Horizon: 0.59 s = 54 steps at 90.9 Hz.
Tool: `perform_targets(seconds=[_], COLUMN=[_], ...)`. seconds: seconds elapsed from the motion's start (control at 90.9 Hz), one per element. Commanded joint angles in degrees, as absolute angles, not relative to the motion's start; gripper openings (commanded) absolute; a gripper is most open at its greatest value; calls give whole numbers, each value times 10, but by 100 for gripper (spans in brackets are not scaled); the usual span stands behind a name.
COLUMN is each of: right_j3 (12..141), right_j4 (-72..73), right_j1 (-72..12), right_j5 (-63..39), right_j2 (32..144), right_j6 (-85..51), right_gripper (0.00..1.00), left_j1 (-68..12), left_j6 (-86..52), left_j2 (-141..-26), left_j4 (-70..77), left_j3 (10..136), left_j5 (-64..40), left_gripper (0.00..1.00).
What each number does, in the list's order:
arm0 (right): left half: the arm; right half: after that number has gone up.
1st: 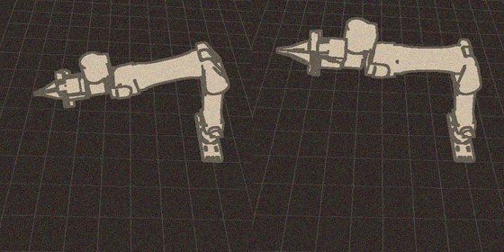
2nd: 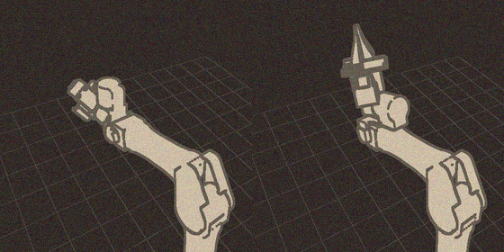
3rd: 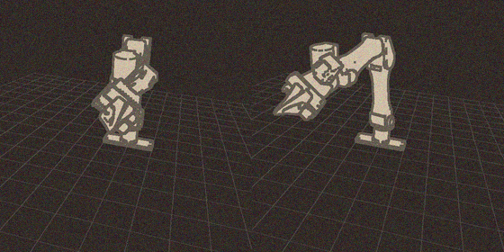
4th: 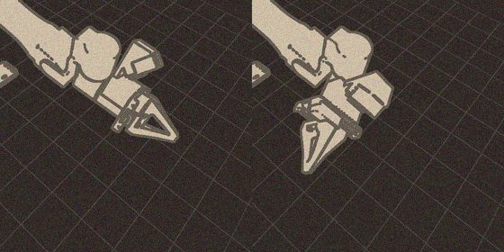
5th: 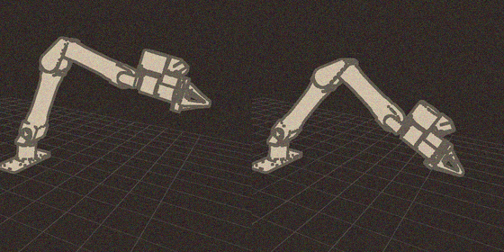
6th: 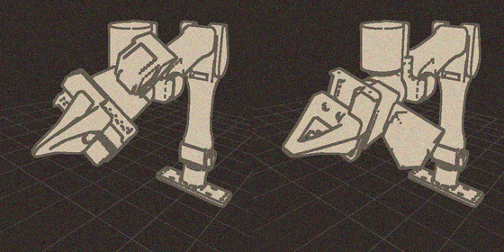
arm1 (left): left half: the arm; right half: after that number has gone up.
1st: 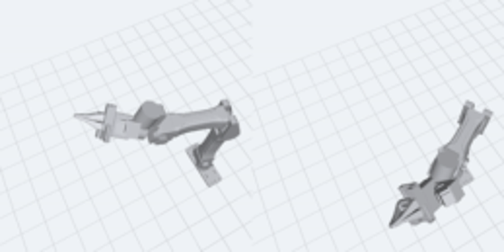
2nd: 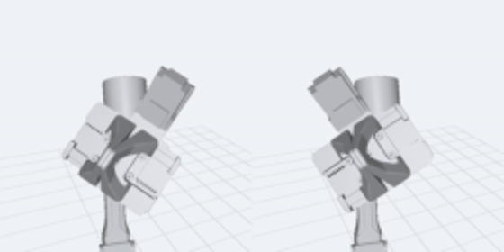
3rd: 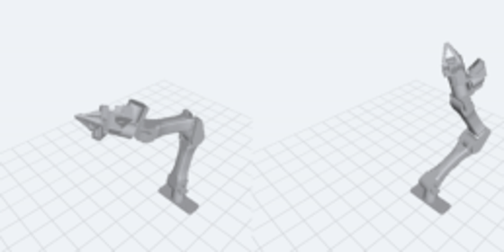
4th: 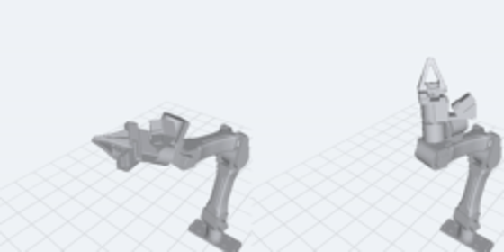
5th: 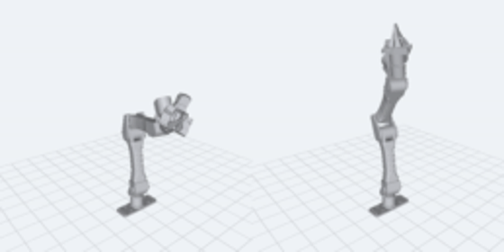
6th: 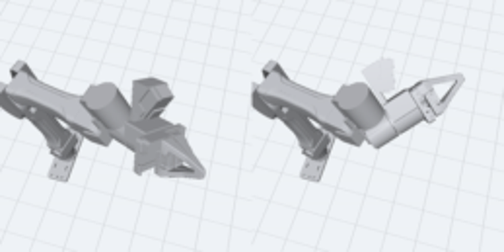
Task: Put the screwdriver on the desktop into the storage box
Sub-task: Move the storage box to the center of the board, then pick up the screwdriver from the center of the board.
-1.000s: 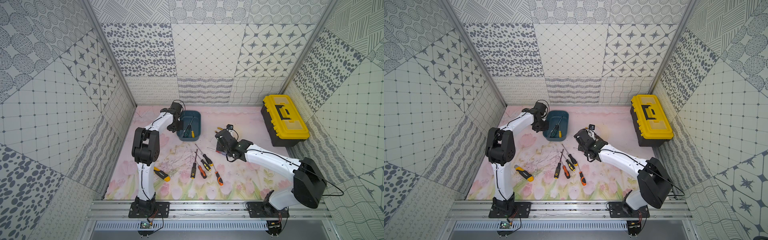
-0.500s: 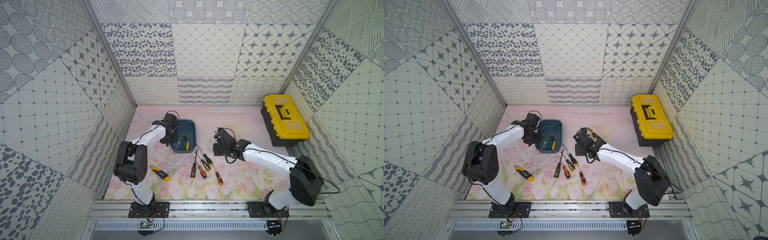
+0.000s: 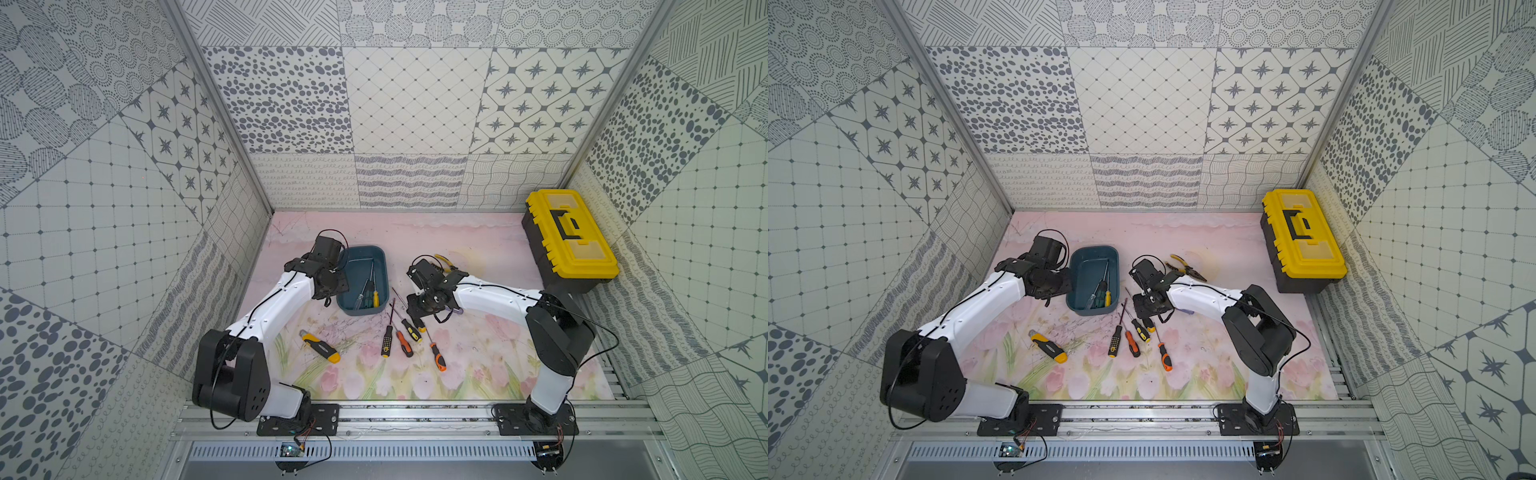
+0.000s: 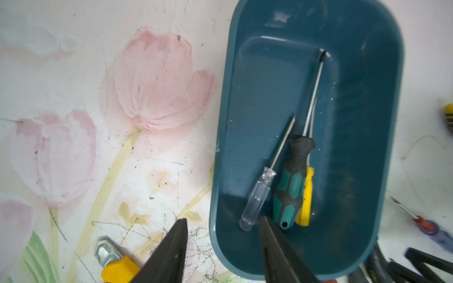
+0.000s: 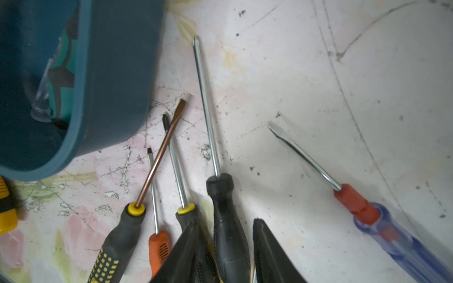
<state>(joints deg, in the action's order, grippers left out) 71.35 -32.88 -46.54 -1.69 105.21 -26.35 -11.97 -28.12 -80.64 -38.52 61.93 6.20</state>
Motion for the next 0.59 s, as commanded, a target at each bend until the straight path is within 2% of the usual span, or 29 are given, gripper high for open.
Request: perform_targets(seconds=[0.0, 0.297, 0.583], right_j3=[743, 775, 800], right_j4=[-345, -386, -411], right_j1=[-472, -480, -493], right_j5=[-7, 29, 72], right_j2=[1079, 1129, 1152], right_j6=[-258, -249, -258], right_gripper=[38, 29, 18], left_j1=[-119, -118, -119], left_j6=[-373, -423, -431], left_j2=[-750, -679, -667], left_j4=[-388, -377, -372], left_j3=[596, 532, 526], left_j5=[10, -16, -10], left_gripper=[52, 52, 52])
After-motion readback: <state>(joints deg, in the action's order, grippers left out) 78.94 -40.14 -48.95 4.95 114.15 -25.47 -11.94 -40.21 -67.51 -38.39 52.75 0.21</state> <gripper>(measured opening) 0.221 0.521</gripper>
